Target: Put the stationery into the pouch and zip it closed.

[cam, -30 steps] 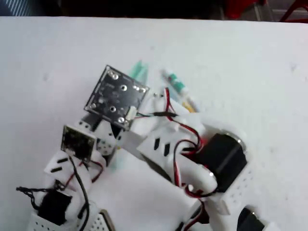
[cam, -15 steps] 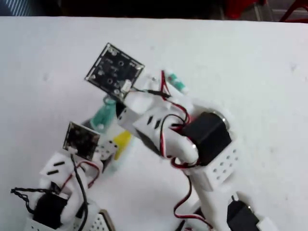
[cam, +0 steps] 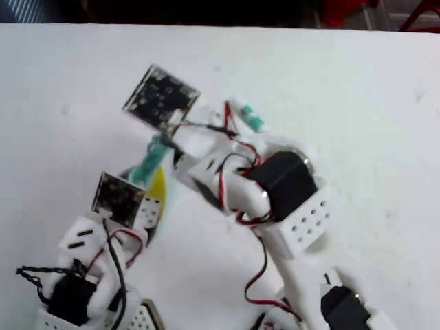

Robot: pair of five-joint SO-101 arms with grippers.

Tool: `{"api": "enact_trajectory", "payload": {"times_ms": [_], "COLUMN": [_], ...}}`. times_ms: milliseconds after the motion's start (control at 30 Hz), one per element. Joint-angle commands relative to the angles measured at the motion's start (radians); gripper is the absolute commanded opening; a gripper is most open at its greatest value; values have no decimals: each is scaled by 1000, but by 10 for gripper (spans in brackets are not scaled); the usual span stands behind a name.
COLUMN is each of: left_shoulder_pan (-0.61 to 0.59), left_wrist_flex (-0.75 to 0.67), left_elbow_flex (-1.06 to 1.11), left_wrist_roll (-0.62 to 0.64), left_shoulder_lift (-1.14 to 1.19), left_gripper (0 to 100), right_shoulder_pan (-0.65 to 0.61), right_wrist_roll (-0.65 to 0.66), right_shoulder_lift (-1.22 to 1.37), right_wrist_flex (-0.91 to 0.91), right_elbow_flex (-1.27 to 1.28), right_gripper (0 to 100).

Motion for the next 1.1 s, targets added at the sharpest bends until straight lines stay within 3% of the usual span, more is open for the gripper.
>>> {"api": "enact_trajectory", "payload": {"times_ms": [0,233,500,767,1067], "left_shoulder_pan": [-4,-2,-2,-2,-2], "left_wrist_flex": [-18,-32,-32,-32,-32], "left_elbow_flex": [-49,-49,-49,-49,-48], "left_wrist_roll": [-12,-14,-14,-14,-14], "left_shoulder_lift": [-8,-8,-8,-8,-8], "left_gripper": [21,21,21,21,21], "right_shoulder_pan": [68,70,-51,-54,-76], "right_wrist_roll": [-5,3,100,212,236], "right_shoulder_lift": [-13,-53,-104,-139,-145], "right_wrist_flex": [-4,24,62,58,64], "right_elbow_flex": [-5,-8,8,233,259], "right_gripper": [26,225,211,389,401]}}
